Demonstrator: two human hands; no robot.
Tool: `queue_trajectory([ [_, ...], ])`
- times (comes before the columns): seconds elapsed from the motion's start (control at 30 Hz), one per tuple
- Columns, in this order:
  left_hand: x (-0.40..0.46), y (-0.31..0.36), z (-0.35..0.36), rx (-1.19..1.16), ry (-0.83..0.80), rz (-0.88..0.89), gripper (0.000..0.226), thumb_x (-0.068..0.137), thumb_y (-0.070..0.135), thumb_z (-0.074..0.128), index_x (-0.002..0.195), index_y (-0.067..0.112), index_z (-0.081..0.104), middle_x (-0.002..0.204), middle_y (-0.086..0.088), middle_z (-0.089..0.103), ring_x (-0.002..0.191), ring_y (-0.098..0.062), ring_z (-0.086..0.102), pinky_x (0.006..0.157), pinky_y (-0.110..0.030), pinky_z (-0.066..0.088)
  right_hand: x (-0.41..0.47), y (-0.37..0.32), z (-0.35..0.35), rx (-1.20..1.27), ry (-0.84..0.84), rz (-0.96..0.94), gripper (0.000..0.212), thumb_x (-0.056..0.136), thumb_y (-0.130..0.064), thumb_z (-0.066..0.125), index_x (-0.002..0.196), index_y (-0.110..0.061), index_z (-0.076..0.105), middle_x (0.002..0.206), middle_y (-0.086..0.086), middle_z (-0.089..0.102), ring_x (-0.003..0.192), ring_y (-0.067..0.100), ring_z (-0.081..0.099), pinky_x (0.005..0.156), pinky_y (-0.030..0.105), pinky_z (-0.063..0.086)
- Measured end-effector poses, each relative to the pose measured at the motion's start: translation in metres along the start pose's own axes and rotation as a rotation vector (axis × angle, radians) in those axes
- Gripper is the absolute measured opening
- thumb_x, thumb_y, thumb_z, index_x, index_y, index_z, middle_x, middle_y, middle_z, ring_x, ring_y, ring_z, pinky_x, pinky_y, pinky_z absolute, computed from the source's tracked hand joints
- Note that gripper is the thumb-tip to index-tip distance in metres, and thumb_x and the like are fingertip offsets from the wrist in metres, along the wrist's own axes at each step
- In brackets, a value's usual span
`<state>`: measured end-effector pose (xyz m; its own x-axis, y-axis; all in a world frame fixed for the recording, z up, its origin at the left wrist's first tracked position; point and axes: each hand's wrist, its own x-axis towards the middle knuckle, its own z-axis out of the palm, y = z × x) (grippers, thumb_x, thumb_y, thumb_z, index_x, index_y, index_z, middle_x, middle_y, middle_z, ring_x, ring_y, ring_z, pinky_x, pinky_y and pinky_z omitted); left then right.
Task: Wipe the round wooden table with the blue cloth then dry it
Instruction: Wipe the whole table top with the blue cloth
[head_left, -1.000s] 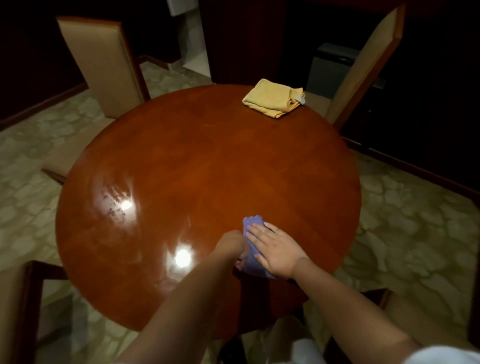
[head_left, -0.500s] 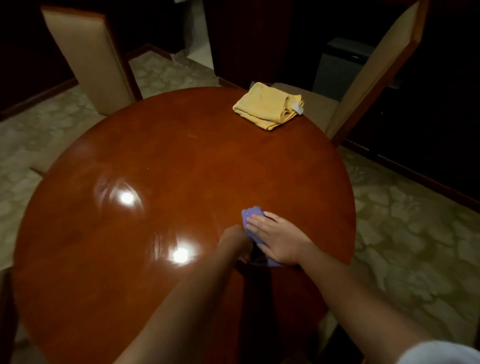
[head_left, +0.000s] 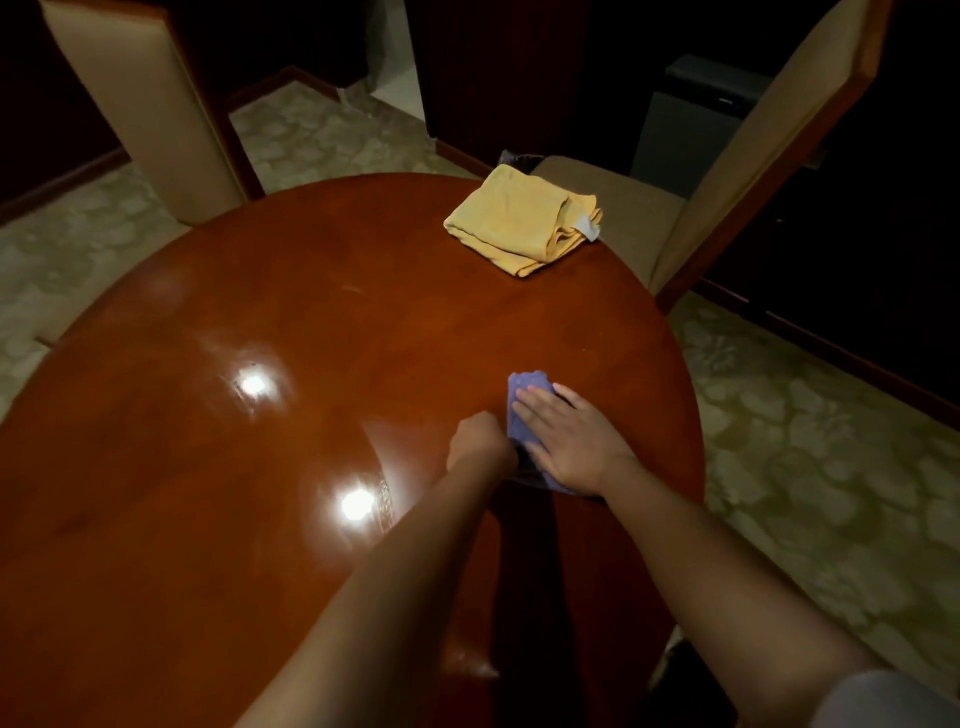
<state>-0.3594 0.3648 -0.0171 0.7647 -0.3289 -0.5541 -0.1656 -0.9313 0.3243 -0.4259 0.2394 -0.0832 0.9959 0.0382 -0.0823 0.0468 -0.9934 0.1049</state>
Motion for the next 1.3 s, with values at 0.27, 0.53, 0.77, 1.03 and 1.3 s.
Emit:
queue_trajectory([
  [0.27, -0.032, -0.041, -0.002, 0.151, -0.102, 0.023, 0.031, 0.085, 0.008, 0.063, 0.114, -0.003, 0.06, 0.122, -0.019, 0.061, 0.115, -0.032, 0.059, 0.091, -0.034, 0.048, -0.026, -0.066, -0.01, 0.004, -0.022, -0.025, 0.059, 0.084, -0.034, 0.029, 0.121, -0.005, 0.065, 0.127, 0.01, 0.062, 0.119, 0.024, 0.059, 0.109, 0.039, 0.023],
  [0.53, -0.062, -0.083, 0.004, 0.272, -0.155, 0.066, 0.036, 0.081, 0.013, 0.072, 0.112, -0.001, 0.062, 0.119, -0.015, 0.064, 0.11, -0.027, 0.062, 0.086, -0.029, 0.049, -0.048, -0.108, -0.013, -0.105, -0.034, -0.034, 0.069, 0.091, -0.038, 0.004, 0.149, -0.009, 0.031, 0.155, 0.007, 0.028, 0.144, 0.02, 0.025, 0.118, 0.037, -0.002],
  [0.77, -0.05, -0.051, 0.012, 0.374, -0.147, 0.193, 0.041, 0.086, 0.017, 0.067, 0.123, 0.001, 0.058, 0.128, -0.015, 0.058, 0.118, -0.028, 0.056, 0.095, -0.031, 0.045, -0.043, -0.062, -0.003, -0.07, 0.0, -0.184, 0.058, 0.091, -0.039, 0.027, 0.134, -0.014, 0.057, 0.139, 0.002, 0.054, 0.129, 0.016, 0.05, 0.11, 0.037, 0.019],
  [1.03, -0.008, 0.021, 0.014, 0.427, -0.263, 0.154, 0.052, 0.084, 0.023, 0.071, 0.131, 0.009, 0.054, 0.134, -0.009, 0.055, 0.122, -0.023, 0.054, 0.098, -0.03, 0.044, -0.01, 0.03, 0.002, -0.09, 0.09, -0.417, 0.055, 0.088, -0.036, 0.031, 0.127, -0.012, 0.061, 0.136, 0.003, 0.056, 0.127, 0.017, 0.052, 0.113, 0.036, 0.011],
  [1.3, 0.032, 0.072, -0.004, 0.358, -0.254, 0.092, 0.05, 0.09, 0.026, 0.064, 0.135, 0.009, 0.051, 0.138, -0.011, 0.051, 0.124, -0.024, 0.051, 0.1, -0.029, 0.04, 0.033, 0.095, 0.009, -0.093, 0.107, -0.506, 0.055, 0.092, -0.037, 0.027, 0.135, -0.014, 0.053, 0.145, 0.002, 0.044, 0.135, 0.014, 0.04, 0.115, 0.034, 0.005],
])
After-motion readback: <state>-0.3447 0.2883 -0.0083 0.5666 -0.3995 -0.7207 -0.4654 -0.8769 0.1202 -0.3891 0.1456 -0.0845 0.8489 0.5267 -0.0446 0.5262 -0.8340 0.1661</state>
